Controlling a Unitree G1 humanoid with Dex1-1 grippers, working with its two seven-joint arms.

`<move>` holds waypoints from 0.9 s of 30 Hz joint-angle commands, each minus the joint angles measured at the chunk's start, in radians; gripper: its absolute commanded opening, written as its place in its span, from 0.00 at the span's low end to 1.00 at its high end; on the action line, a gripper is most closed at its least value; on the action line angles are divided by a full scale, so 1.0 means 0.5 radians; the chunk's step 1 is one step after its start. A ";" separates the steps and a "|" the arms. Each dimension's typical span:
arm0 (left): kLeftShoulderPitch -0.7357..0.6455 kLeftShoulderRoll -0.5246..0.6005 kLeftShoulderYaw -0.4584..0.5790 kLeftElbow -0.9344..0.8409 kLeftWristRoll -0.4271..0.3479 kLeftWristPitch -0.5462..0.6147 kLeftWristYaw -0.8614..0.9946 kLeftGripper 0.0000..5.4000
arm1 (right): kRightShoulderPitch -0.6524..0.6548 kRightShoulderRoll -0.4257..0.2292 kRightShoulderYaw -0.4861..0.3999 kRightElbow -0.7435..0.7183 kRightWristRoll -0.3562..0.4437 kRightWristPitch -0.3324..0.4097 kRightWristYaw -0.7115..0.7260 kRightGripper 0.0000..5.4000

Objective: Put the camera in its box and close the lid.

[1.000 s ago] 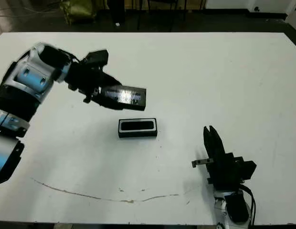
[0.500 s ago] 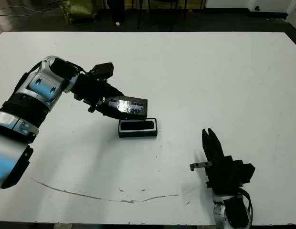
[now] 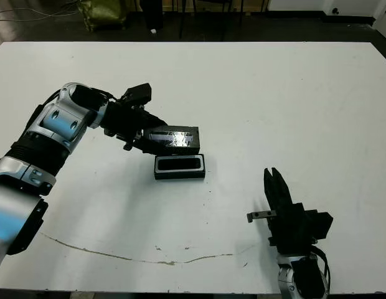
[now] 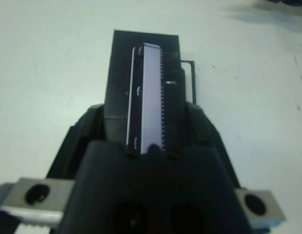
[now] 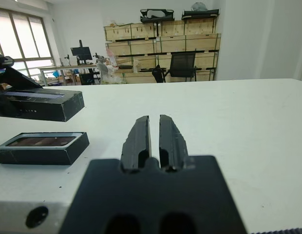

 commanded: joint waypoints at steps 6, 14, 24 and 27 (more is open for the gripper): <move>0.032 -0.012 -0.062 0.003 0.043 -0.008 -0.007 0.47 | 0.018 -0.013 -0.003 0.005 -0.036 0.010 -0.017 0.00; 0.050 -0.030 -0.111 -0.055 0.053 0.113 0.025 0.47 | 0.035 -0.005 0.007 -0.021 -0.046 0.027 -0.030 0.00; 0.155 -0.036 -0.179 -0.139 0.087 0.184 0.081 0.47 | 0.051 -0.002 0.004 -0.028 -0.059 0.035 -0.045 0.00; 0.179 -0.037 -0.184 -0.133 0.074 0.234 0.076 0.47 | 0.061 -0.002 0.008 -0.039 -0.067 0.036 -0.057 0.00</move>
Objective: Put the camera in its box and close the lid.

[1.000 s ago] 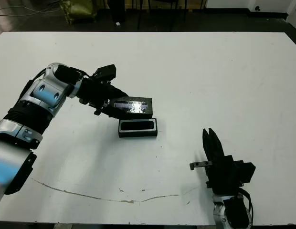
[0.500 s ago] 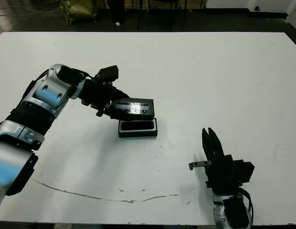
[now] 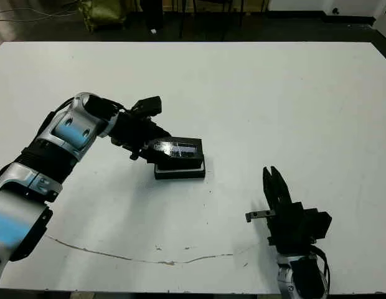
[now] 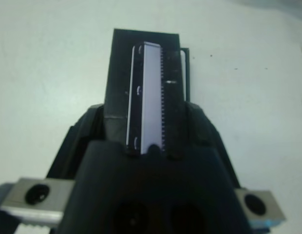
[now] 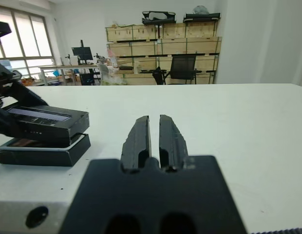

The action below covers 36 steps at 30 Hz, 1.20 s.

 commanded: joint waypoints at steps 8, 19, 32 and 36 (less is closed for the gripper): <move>0.133 0.011 -0.066 -0.031 0.021 0.091 -0.016 0.47 | 0.055 0.000 0.009 -0.026 -0.018 0.060 -0.038 0.00; 0.196 -0.032 -0.081 -0.064 -0.023 0.150 0.007 0.47 | 0.070 -0.004 0.013 -0.023 -0.005 0.045 -0.033 0.00; 0.197 -0.104 -0.095 -0.081 -0.027 0.221 0.107 0.47 | 0.066 -0.001 0.012 -0.008 0.010 0.032 -0.027 0.00; 0.200 -0.122 -0.106 -0.066 -0.013 0.166 0.129 0.47 | 0.066 -0.001 0.011 -0.006 0.023 0.034 -0.022 0.00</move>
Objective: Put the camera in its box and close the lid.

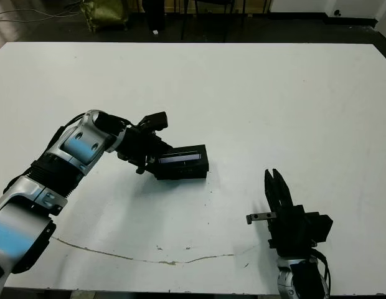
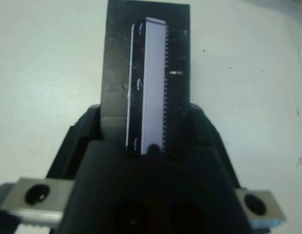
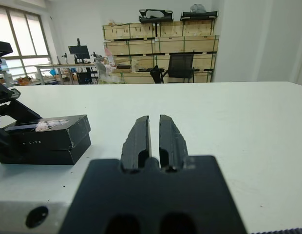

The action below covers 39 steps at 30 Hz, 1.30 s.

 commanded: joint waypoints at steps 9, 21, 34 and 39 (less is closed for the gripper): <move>-0.005 -0.089 -0.156 0.041 0.128 0.050 0.051 0.47 | 0.014 -0.014 -0.013 0.068 0.026 -0.028 0.038 0.00; -0.035 -0.184 -0.250 0.098 0.215 0.011 0.064 0.47 | 0.018 -0.002 -0.022 0.083 0.027 -0.058 0.037 0.00; 0.021 -0.224 -0.237 0.071 0.333 -0.017 0.225 0.47 | 0.008 -0.005 -0.019 0.124 0.018 -0.131 0.050 0.00; 0.044 -0.207 -0.239 0.051 0.352 -0.098 0.272 0.66 | 0.000 -0.007 -0.017 0.149 0.044 -0.162 0.071 0.00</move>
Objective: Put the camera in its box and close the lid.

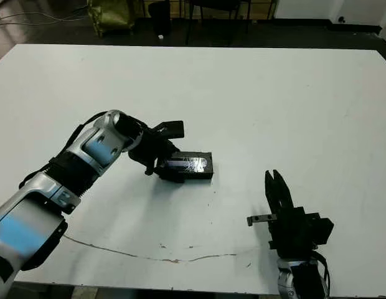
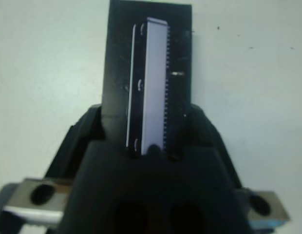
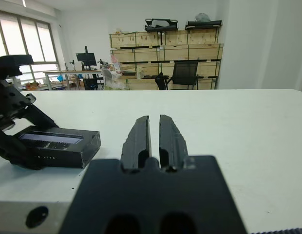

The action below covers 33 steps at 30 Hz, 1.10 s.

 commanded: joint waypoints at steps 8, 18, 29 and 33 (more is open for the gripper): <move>0.096 -0.006 -0.073 0.055 0.099 -0.163 0.161 1.00 | 0.002 -0.012 -0.014 0.083 0.044 -0.050 0.039 0.00; 0.128 0.041 -0.071 0.033 0.104 -0.246 0.188 1.00 | 0.019 0.001 0.000 0.046 0.035 -0.020 0.010 0.00; 0.196 0.114 0.158 -0.076 -0.139 -0.195 0.080 1.00 | 0.019 -0.007 0.002 0.049 0.062 -0.002 0.025 0.00; 0.206 0.128 0.311 -0.137 -0.315 -0.095 0.026 1.00 | 0.000 -0.009 -0.002 0.088 0.075 -0.035 0.047 0.00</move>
